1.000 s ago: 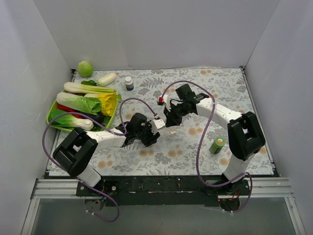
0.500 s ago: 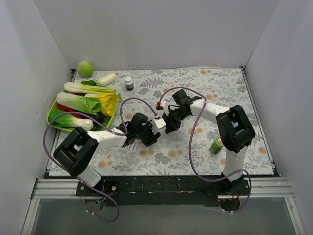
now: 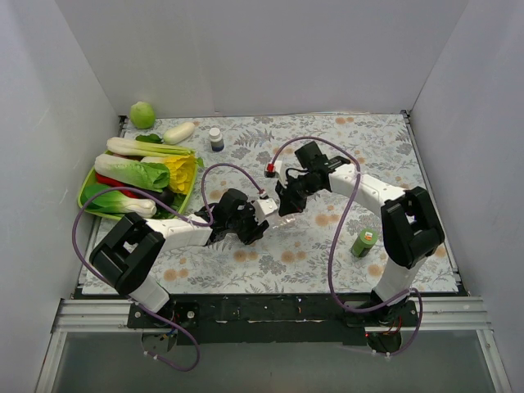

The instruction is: Sort the pills into containers

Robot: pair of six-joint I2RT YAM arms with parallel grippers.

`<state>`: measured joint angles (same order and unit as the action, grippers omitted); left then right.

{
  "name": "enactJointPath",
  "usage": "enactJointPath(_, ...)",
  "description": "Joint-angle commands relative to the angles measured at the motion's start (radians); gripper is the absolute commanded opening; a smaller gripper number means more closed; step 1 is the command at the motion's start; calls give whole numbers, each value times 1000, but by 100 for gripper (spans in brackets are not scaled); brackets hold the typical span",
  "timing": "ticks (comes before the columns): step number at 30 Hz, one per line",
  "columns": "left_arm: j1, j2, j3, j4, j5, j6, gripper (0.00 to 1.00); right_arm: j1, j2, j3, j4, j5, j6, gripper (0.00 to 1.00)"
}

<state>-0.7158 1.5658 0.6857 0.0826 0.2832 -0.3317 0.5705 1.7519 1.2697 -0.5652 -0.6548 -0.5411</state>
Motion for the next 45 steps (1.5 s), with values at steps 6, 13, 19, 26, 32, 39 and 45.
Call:
enactJointPath(6,-1,20,5,-70,-42,-10,3,-3,184,-30,7,121,7,1)
enactJointPath(13,-1,16,0,-67,-47,-12,3,-15,164,-38,-10,68,-22,1)
enactJointPath(19,-1,13,6,-66,-53,-23,5,-34,26,0,-47,-89,-69,1)
enactJointPath(26,1,-26,14,-37,-90,-98,36,-84,-94,-42,-13,-72,-72,7)
enactJointPath(32,4,-122,43,-43,-89,-162,83,-165,-255,-118,33,-65,-76,28)
enactJointPath(39,22,-355,92,-86,-69,-309,98,-310,-517,-182,186,-11,22,77)
enactJointPath(45,88,-518,250,-317,-62,-581,98,-438,-646,-127,286,194,357,98)
